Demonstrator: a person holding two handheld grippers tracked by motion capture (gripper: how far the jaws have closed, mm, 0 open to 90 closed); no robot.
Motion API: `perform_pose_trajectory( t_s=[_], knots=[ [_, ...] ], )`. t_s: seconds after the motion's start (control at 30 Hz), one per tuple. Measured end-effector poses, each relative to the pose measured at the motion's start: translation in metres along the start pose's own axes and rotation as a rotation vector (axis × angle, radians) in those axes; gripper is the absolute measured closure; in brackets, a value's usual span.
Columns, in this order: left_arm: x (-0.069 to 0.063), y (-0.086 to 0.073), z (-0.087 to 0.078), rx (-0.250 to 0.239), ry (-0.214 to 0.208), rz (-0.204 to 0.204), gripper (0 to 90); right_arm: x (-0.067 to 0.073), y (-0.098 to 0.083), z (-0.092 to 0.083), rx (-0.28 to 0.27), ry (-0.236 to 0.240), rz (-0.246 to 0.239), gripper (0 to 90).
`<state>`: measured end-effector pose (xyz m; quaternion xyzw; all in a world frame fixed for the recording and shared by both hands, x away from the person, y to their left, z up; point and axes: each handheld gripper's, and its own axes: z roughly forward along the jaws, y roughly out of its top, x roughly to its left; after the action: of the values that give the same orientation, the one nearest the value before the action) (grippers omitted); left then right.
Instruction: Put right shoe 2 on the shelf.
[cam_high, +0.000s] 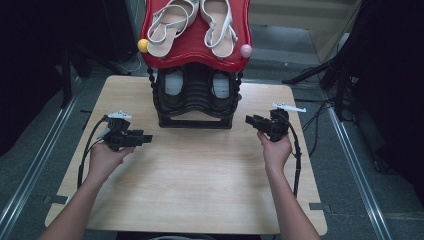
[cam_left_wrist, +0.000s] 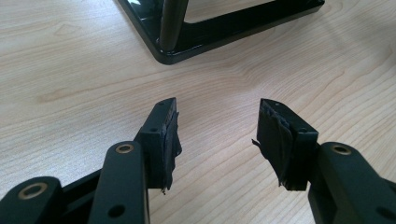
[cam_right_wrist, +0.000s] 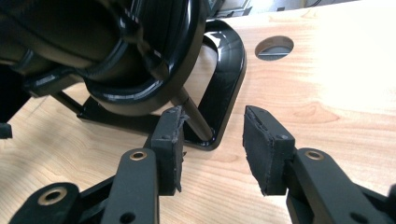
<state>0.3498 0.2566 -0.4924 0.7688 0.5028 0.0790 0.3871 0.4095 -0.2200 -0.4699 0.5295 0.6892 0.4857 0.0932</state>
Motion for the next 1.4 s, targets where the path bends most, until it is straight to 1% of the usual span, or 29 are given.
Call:
perform_pose_trajectory(
  t_s=[0.07,0.1,0.17,0.23,0.27,0.37,0.43,0.5,0.53,0.6,0.67,0.7,0.8,0.9,1.0,1.13,1.23,1.4],
  knots=[
    [0.0,0.0,0.001,-0.004,0.0,0.0,48.5,0.001,-0.004,0.001,0.012,0.004,0.001,59.2],
    [0.0,0.0,0.001,-0.004,0.003,0.002,48.4,0.002,-0.008,0.0,0.004,-0.007,-0.005,59.2],
    [0.001,0.0,0.001,-0.001,-0.003,0.001,48.0,0.003,-0.013,-0.001,-0.019,-0.008,-0.022,59.5],
    [0.001,-0.001,0.002,0.004,-0.007,0.001,47.7,0.005,-0.015,0.0,-0.003,0.0,-0.018,59.5],
    [0.001,-0.001,0.002,0.005,-0.008,0.002,47.3,0.006,-0.017,0.0,0.011,0.002,-0.025,59.4],
    [0.001,-0.001,0.004,0.015,-0.015,0.01,46.1,0.009,-0.025,0.002,-0.002,0.005,-0.035,59.4],
    [0.001,-0.001,0.006,0.015,-0.017,0.014,45.8,0.012,-0.03,0.003,0.022,0.016,-0.028,59.1],
    [0.001,-0.001,0.008,0.013,-0.018,0.015,45.4,0.015,-0.033,0.004,0.029,0.023,-0.042,59.0],
    [0.0,-0.001,0.008,0.012,-0.022,0.014,45.2,0.016,-0.036,0.004,0.025,0.026,-0.042,59.0],
    [0.001,-0.001,0.008,0.005,-0.034,0.009,44.1,0.017,-0.039,0.006,0.033,0.04,-0.033,58.8],
    [0.001,0.0,0.009,0.0,-0.052,-0.007,42.4,0.018,-0.043,0.01,0.052,0.058,-0.017,58.7],
    [0.001,0.0,0.009,-0.005,-0.053,-0.011,41.7,0.018,-0.044,0.012,0.059,0.06,-0.018,58.8],
    [0.0,0.001,0.011,-0.01,-0.049,-0.005,41.4,0.019,-0.045,0.014,0.065,0.061,-0.023,58.3],
    [0.0,0.002,0.013,-0.007,-0.046,0.0,41.3,0.021,-0.046,0.014,0.075,0.051,-0.043,58.1],
    [-0.001,0.003,0.015,0.002,-0.045,0.009,41.1,0.021,-0.046,0.014,0.078,0.051,-0.041,57.9],
    [-0.003,0.004,0.018,-0.004,-0.045,0.015,41.1,0.021,-0.046,0.012,0.082,0.044,-0.053,57.7],
    [-0.004,0.004,0.018,-0.005,-0.045,0.017,41.1,0.02,-0.047,0.012,0.074,0.049,-0.049,57.4],
    [-0.004,0.004,0.019,-0.002,-0.045,0.021,41.1,0.017,-0.048,0.012,0.085,0.048,-0.041,57.2]
  ],
)
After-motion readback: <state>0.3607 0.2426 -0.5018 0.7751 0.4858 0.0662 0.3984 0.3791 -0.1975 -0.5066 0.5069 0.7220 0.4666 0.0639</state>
